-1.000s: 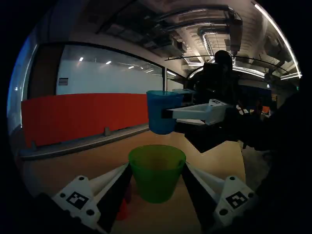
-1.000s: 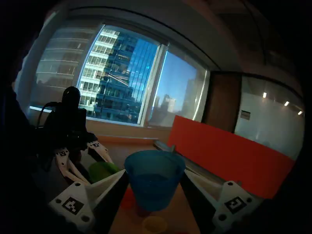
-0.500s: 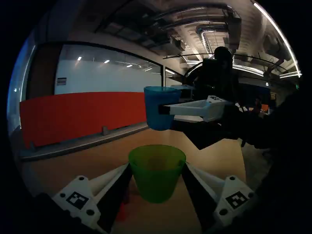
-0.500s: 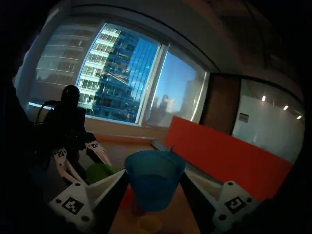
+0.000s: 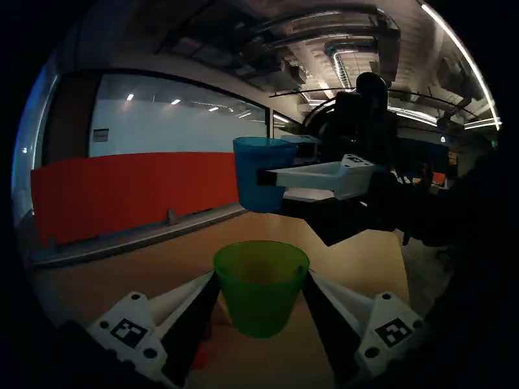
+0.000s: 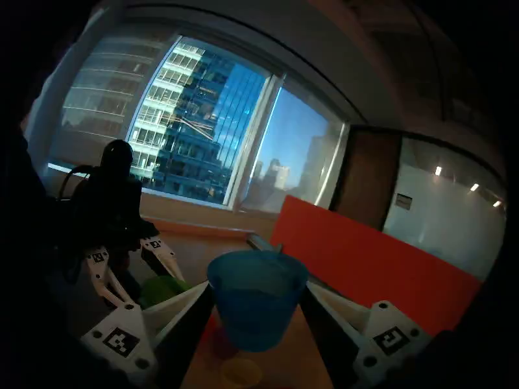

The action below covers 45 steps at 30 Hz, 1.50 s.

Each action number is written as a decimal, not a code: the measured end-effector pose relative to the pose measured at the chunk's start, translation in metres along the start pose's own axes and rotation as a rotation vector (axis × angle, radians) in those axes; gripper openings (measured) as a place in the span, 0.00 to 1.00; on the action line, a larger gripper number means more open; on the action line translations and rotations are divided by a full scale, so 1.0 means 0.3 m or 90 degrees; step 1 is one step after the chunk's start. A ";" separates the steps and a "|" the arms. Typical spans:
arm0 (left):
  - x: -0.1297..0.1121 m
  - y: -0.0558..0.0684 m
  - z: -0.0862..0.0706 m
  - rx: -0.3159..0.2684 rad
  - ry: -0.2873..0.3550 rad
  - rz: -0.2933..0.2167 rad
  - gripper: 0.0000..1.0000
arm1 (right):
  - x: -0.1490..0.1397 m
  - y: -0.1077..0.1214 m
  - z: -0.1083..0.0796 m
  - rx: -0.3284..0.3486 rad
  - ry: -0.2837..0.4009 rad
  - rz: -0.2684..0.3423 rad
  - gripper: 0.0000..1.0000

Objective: Pour water

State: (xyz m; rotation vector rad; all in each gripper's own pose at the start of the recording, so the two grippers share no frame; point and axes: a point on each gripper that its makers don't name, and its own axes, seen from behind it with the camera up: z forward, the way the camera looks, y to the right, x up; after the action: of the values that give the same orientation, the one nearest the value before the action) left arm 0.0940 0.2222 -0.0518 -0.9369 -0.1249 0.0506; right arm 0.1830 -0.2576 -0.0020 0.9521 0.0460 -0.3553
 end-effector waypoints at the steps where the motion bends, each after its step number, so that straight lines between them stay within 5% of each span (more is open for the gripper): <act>1: 0.000 0.000 0.002 -0.001 0.000 -0.001 0.86 | 0.002 0.001 0.001 0.000 -0.001 -0.005 0.89; 45: 0.035 0.022 0.002 -0.021 0.025 0.003 0.86 | 0.114 0.083 0.070 -0.025 -0.033 -0.342 0.88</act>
State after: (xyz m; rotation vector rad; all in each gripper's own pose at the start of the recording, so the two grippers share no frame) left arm 0.1044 0.2277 -0.0557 -0.9702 -0.0881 0.0348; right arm 0.2208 -0.2708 0.0233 0.8814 0.2639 -0.8698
